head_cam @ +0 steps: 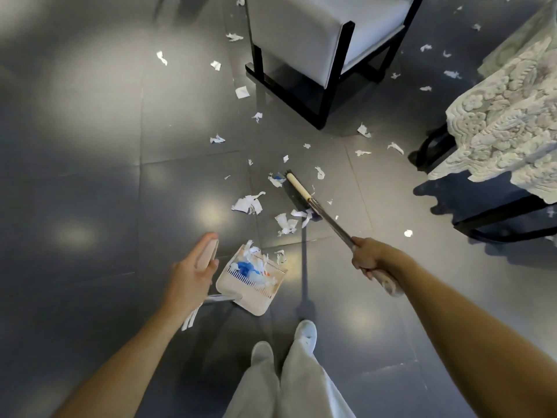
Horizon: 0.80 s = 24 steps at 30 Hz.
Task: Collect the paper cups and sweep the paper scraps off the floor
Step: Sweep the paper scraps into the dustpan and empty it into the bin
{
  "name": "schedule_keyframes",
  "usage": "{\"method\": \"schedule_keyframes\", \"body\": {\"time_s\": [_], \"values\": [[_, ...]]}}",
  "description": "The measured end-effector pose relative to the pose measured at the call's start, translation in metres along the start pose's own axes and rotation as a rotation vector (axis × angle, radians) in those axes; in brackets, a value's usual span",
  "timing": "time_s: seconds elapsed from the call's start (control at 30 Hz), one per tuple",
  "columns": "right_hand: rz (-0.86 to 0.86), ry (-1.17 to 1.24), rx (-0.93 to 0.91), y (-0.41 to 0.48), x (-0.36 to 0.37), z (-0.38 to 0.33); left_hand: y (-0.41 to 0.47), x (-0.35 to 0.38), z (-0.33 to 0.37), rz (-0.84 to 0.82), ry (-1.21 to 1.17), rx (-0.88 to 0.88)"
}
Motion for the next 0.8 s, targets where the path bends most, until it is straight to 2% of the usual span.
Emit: {"method": "schedule_keyframes", "body": {"time_s": [0.27, 0.43, 0.63, 0.8], "values": [[-0.276, -0.071, 0.007, 0.002, 0.048, -0.004, 0.022, 0.009, 0.008, 0.008, -0.048, 0.050], [-0.389, 0.236, 0.036, -0.028, 0.078, 0.014, 0.036, 0.011, 0.016, 0.038, -0.091, 0.066], [-0.368, 0.236, -0.007, -0.057, 0.067, 0.013, 0.025, -0.004, -0.003, 0.117, -0.160, 0.046], [-0.298, 0.254, -0.071, -0.059, 0.044, -0.024, 0.024, -0.034, -0.012, 0.230, -0.267, 0.034]]}}
Point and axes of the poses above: each hand's wrist, its own y-axis towards the middle knuckle, its own x-axis out of the palm, z = x × y, the point moved 5 cm from there along y, towards the middle knuckle, and after that the axes turned 12 degrees about -z, right-handed, at the moved point
